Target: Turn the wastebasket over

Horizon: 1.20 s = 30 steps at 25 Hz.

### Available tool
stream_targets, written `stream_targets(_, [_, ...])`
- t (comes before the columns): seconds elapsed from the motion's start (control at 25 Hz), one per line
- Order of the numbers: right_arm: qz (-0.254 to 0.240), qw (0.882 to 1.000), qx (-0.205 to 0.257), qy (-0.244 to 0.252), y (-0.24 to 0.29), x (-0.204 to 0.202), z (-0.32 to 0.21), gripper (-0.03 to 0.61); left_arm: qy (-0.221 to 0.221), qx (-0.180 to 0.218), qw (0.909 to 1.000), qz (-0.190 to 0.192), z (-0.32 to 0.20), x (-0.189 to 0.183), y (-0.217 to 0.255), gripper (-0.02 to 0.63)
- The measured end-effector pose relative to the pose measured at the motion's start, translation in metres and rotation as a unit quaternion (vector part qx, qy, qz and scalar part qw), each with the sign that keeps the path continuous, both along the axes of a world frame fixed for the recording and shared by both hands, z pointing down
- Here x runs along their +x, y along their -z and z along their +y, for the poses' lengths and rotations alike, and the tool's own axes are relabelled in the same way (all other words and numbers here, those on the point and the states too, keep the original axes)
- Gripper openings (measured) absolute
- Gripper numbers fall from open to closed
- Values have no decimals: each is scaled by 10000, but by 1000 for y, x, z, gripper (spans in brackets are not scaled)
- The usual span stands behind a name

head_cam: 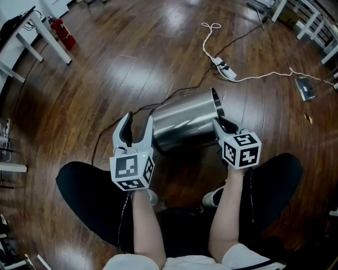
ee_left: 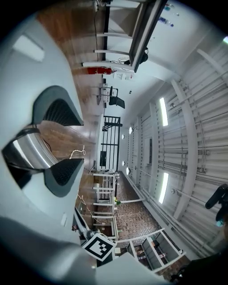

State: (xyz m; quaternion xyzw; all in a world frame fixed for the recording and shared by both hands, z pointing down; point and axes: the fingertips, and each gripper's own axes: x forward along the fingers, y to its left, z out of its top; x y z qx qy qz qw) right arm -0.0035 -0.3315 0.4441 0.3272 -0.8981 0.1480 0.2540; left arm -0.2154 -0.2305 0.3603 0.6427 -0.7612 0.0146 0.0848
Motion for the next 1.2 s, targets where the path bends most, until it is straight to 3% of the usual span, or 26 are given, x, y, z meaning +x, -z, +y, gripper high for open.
stream_targets(0.28, [229, 9943, -52, -1036, -28, 53, -25, 64, -185, -59, 9998, 1, -14, 17, -6, 255])
stream_targets(0.6, [1247, 9713, -426, -1979, -96, 125, -31, 63, -449, -225, 9987, 18, -29, 37, -20, 253])
stream_targets(0.72, [1520, 9643, -50, -2167, -110, 121, -27, -8, -514, -378, 9979, 100, -33, 39, -31, 253])
stream_targets(0.8, [1520, 9652, 92, -2126, -107, 118, -27, -9, -610, -548, 9965, 163, -38, 44, -42, 253])
stream_targets(0.92, [1107, 9715, -199, -2088, -109, 120, -24, 5, -818, -960, 9917, 267, -43, 54, -72, 254])
stream_targets(1.04, [446, 9761, -575, -2047, -108, 115, -21, 84, -998, -1496, 9823, 531, -44, 67, -112, 256])
stream_targets(1.12, [355, 9767, -598, -2033, -104, 116, -20, 174, -1122, -1863, 9728, 801, -42, 77, -137, 266])
stream_targets(1.2, [486, 9758, -478, -2080, -98, 124, -22, 179, -1177, -2077, 9658, 1011, -39, 84, -155, 272])
